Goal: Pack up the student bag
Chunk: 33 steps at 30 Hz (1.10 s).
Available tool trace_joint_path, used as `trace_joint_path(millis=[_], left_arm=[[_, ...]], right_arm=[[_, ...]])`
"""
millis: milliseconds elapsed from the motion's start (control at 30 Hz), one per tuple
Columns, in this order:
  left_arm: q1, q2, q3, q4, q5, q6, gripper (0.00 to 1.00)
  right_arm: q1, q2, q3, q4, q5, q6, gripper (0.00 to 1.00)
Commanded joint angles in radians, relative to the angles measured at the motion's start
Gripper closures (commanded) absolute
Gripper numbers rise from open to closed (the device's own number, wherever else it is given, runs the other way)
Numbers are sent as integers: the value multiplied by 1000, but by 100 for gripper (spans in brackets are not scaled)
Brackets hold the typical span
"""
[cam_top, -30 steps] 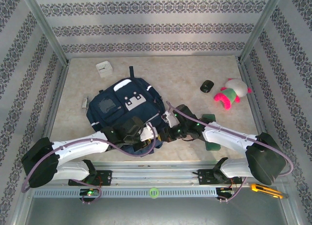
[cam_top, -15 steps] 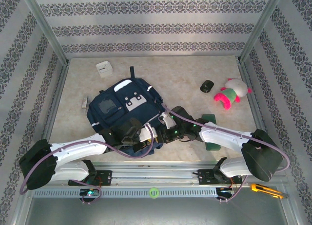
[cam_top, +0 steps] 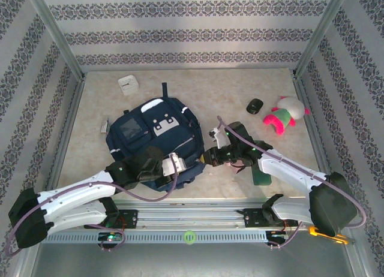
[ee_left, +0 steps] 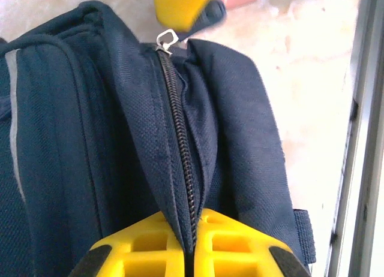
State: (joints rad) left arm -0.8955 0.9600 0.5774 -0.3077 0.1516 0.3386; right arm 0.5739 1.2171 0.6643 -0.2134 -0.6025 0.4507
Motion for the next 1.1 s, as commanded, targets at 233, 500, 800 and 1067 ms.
trace_joint_path(millis=[233, 500, 800, 1067], left_arm=[[11, -8, 111, -187, -3, 17, 38], [4, 245, 173, -48, -50, -90, 20], [-8, 336, 183, 14, -268, -154, 76], [20, -7, 23, 219, -56, -257, 100]], right_arm=[[98, 10, -35, 40, -31, -1, 100], [95, -14, -50, -14, 57, 2, 79], [96, -41, -80, 30, 76, 10, 71], [107, -250, -193, 204, 75, -259, 63]])
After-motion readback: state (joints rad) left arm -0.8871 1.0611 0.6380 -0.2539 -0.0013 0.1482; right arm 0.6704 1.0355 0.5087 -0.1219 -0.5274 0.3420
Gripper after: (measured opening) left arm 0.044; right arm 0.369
